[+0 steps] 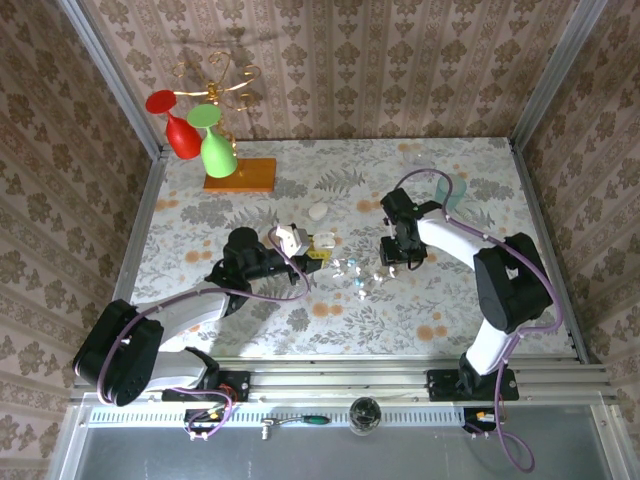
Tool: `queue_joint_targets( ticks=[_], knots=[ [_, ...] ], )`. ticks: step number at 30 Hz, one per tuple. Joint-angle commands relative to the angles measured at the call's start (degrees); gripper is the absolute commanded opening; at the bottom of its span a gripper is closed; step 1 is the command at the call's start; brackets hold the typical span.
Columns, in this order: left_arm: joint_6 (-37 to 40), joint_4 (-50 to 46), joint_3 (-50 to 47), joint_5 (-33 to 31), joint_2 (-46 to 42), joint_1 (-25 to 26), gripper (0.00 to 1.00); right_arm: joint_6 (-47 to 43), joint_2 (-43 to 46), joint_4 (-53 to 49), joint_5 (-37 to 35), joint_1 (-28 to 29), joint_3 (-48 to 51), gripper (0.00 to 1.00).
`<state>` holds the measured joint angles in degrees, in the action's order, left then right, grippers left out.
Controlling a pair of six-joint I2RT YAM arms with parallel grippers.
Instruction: Insert the wireless bluetooth earbuds into the charging case
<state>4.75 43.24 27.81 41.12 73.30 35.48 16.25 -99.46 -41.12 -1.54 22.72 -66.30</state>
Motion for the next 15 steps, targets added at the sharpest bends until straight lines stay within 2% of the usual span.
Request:
queue_joint_targets(
  ticks=[1,8,15],
  knots=[
    [0.2,1.4,-0.7,0.5,-0.1,-0.5,0.00,-2.6,-2.3,-6.5,-3.1,0.8,-3.0,0.44],
    [0.7,1.0,-0.9,0.3,-0.2,-0.5,0.00,-3.8,-7.3,-9.7,-3.4,2.6,-6.5,0.40],
    [0.8,0.5,-1.2,0.0,-0.4,-0.5,0.00,-3.3,-10.0,-8.5,-3.9,2.7,-6.7,0.35]
  ],
)
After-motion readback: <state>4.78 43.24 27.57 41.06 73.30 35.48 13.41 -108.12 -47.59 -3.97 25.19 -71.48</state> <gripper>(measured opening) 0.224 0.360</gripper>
